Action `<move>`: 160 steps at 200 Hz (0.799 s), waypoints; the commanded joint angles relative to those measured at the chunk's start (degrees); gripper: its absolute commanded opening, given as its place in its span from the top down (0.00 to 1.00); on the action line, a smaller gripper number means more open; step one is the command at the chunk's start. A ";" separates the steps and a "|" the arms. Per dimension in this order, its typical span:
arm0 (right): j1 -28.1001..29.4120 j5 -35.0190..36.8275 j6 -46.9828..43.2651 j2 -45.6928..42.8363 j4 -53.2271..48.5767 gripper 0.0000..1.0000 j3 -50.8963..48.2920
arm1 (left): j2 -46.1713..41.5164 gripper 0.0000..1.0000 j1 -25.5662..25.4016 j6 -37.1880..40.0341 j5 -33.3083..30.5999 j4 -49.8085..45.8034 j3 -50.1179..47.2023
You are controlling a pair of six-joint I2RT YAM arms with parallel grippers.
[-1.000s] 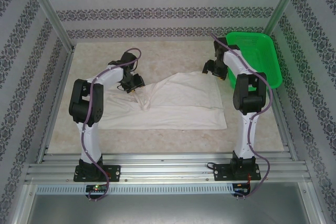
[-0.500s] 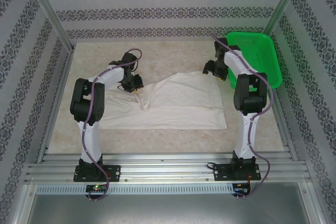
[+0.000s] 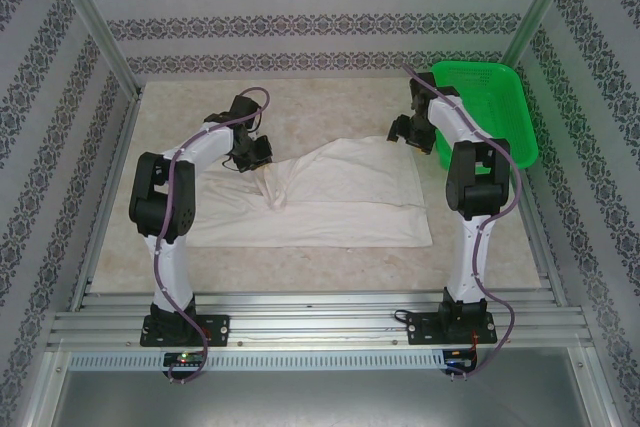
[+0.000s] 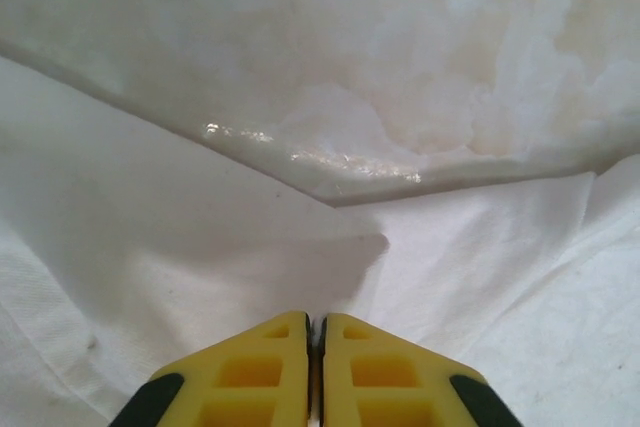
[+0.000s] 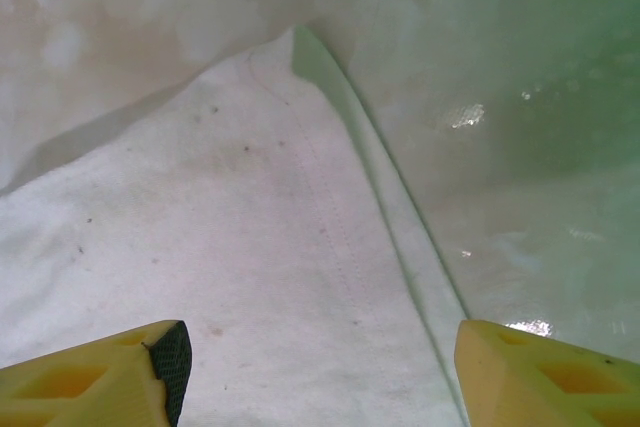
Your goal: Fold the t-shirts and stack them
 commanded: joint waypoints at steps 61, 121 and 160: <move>-0.70 0.97 -0.28 1.60 -2.69 0.28 5.97 | -5.22 1.00 1.38 2.28 4.24 0.31 1.37; 1.18 4.63 -0.04 10.69 -9.45 0.29 19.17 | -9.68 1.00 3.54 0.91 5.77 0.98 0.64; 2.51 7.84 -0.43 16.00 -13.13 0.31 26.94 | -10.54 1.00 3.99 0.54 6.88 2.56 0.41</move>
